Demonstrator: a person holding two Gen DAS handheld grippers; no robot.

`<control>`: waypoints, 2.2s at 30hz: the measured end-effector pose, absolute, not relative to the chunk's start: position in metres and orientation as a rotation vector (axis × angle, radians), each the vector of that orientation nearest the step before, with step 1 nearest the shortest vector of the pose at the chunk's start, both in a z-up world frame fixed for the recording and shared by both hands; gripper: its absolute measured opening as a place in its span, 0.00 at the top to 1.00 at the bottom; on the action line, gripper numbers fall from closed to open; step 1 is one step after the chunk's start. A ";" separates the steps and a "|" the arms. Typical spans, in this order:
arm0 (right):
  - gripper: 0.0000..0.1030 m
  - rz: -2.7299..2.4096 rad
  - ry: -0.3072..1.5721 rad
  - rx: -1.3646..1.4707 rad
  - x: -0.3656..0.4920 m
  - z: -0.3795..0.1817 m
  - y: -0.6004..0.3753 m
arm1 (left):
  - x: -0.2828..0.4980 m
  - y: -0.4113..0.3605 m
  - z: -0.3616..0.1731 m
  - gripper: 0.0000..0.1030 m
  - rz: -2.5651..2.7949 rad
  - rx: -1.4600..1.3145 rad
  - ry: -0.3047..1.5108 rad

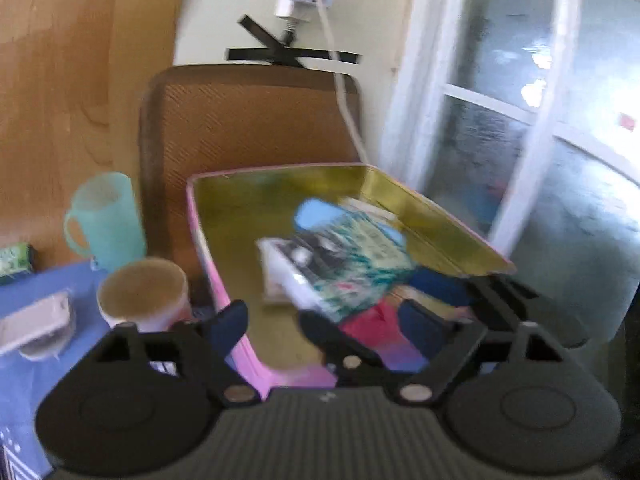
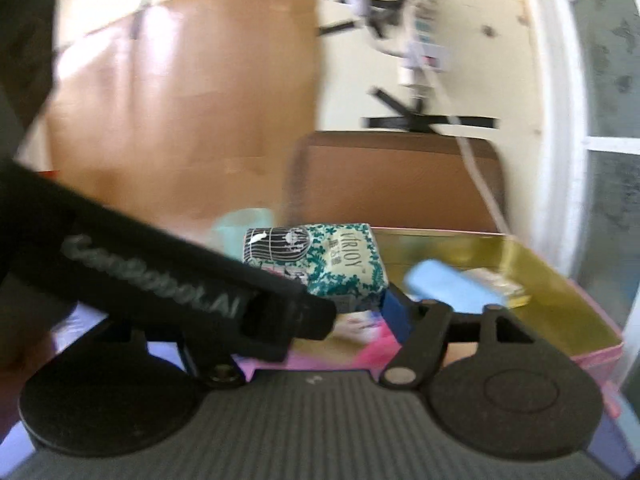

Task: Organize soft objects
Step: 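Drop the soap box into the pink tin with the left gripper, then grasp the white plastic dish with the right gripper, then carry the white dish over the pink tin and release it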

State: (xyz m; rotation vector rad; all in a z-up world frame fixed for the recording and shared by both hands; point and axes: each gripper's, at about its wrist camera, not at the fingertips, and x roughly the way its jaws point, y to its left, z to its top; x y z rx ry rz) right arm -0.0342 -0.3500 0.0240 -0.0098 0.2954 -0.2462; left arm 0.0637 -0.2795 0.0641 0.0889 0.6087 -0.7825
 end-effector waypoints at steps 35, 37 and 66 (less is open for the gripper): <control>0.15 0.049 0.864 0.094 0.279 -0.021 -0.204 | 0.043 0.070 0.008 0.15 -0.298 -0.360 0.540; 0.22 0.113 0.884 0.115 0.270 -0.019 -0.205 | 0.042 0.075 0.006 0.15 -0.290 -0.367 0.538; 0.21 0.289 0.681 0.010 0.136 -0.029 -0.182 | 0.197 0.009 -0.018 0.52 -0.521 -0.387 0.921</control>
